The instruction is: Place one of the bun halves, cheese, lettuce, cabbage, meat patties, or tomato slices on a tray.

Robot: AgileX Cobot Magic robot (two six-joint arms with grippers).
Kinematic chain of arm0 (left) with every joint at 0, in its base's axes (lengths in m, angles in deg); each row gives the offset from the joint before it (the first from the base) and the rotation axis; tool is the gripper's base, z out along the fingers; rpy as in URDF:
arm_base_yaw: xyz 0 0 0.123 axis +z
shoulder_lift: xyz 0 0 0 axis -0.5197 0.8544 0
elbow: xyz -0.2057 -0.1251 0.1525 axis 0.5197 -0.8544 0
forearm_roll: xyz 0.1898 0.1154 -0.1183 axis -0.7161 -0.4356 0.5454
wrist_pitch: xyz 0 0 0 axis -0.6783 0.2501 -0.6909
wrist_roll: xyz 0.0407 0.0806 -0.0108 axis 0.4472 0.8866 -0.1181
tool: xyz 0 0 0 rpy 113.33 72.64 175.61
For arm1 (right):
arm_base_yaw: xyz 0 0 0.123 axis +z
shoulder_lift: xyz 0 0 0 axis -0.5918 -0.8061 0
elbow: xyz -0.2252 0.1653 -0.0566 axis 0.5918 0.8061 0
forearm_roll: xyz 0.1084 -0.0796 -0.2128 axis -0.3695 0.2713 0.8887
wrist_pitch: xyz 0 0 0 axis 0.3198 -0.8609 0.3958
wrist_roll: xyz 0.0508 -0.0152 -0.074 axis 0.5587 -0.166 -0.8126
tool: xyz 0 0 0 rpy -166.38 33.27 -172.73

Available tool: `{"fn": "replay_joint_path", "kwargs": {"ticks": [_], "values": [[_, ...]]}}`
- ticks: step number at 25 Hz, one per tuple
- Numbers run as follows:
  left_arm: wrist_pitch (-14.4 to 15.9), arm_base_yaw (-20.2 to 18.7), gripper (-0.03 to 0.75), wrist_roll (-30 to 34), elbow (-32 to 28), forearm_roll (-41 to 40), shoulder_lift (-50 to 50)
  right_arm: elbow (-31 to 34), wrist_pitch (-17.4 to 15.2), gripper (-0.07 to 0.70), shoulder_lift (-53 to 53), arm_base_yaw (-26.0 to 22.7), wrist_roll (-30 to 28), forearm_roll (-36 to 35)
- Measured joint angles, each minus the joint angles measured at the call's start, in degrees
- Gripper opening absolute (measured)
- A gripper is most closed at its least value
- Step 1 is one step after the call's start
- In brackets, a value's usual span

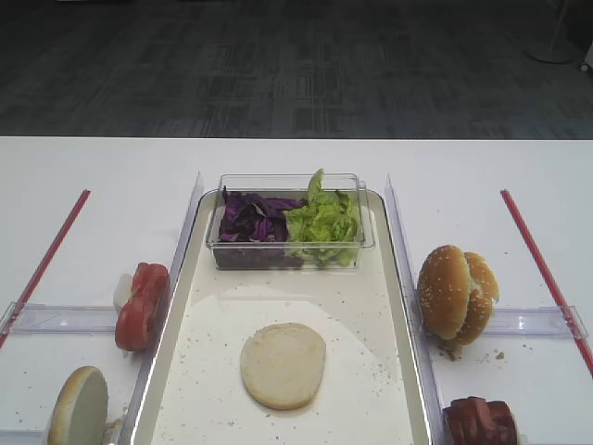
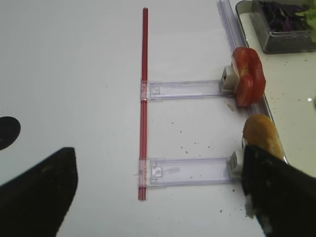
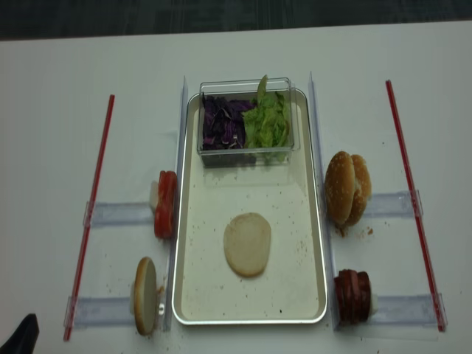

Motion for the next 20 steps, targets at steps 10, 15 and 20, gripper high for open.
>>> {"fn": "replay_joint_path", "kwargs": {"ticks": [10, 15, 20], "values": [[0.0, 0.1, 0.618, 0.2, 0.0, 0.0, 0.0, 0.0, 0.0, 0.364, 0.0, 0.0, -0.1, 0.0], [0.0, 0.1, 0.618, 0.2, 0.0, 0.0, 0.0, 0.0, 0.0, 0.364, 0.0, 0.0, -0.1, 0.0], [0.0, 0.1, 0.618, 0.2, 0.0, 0.0, 0.0, 0.0, 0.0, 0.364, 0.0, 0.0, -0.1, 0.0]]}}
